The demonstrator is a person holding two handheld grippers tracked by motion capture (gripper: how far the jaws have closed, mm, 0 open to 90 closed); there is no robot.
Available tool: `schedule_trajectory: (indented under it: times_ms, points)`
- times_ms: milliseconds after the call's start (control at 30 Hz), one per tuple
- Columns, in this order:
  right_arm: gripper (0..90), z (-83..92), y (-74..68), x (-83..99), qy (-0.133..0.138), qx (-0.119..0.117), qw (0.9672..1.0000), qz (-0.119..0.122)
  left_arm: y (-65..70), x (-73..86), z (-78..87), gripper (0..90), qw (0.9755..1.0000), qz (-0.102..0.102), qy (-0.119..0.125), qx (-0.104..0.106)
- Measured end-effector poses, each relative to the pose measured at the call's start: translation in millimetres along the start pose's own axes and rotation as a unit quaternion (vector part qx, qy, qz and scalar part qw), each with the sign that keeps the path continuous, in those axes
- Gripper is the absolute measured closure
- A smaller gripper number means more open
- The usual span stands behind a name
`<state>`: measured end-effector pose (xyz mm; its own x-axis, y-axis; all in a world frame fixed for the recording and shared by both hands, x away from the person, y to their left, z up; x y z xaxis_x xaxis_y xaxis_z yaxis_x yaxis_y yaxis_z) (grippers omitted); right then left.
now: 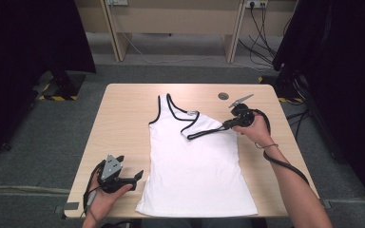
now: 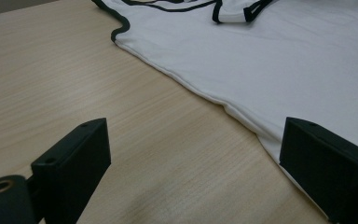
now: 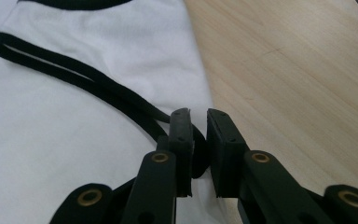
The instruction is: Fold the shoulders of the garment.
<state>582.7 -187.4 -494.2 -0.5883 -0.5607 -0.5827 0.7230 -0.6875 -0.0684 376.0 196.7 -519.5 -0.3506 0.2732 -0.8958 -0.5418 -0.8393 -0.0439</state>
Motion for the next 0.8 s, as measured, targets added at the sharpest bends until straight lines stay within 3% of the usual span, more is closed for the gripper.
schedule_trajectory:
  times_ms: [200, 400, 500, 533, 733, 767, 800]
  points:
    - [82.5, 3.1, 17.0, -1.7, 0.032, 0.005, 0.9973, -0.066, 0.3, 0.1, -0.1, 8.1, 1.0000, -0.003, -0.002, 0.001]
    - [82.4, 0.5, 38.5, 3.5, 0.056, 0.006, 0.9869, -0.151, 0.3, 0.0, 0.0, 8.1, 1.0000, -0.002, 0.000, 0.001]
    - [82.2, -0.8, 42.1, 5.2, 0.055, 0.012, 0.9850, -0.163, 0.3, 0.1, 0.1, 8.1, 1.0000, -0.002, -0.001, 0.001]
    - [82.2, -2.0, 47.2, 5.4, 0.058, 0.025, 0.9819, -0.178, 0.3, 0.1, 0.1, 8.1, 1.0000, -0.002, -0.001, 0.001]
    - [78.2, -0.9, 48.8, 5.1, 0.059, 0.035, 0.9809, -0.182, 0.5, 0.1, 0.1, 8.1, 1.0000, -0.003, -0.001, 0.001]
    - [78.2, 2.3, 36.8, -2.6, 0.051, 0.033, 0.9907, -0.122, 0.5, 0.1, 0.1, 8.1, 1.0000, -0.003, -0.001, 0.001]
    - [63.7, 2.3, 36.8, -2.6, 0.051, 0.033, 0.9907, -0.122, 0.5, 0.1, 0.1, 8.1, 1.0000, -0.003, -0.001, 0.001]
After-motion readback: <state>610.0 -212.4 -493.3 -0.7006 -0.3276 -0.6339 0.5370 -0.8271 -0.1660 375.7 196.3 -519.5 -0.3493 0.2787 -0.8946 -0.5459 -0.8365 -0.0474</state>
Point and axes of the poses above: each handheld gripper's, and its own axes: z roughly backward along the jaws, x roughly out of its underside, y roughly to its right, the point moved 7 cm from there along -z, roughly forward along the jaws, and after that the axes turned 1 degree about -x, right-handed, at the moved point
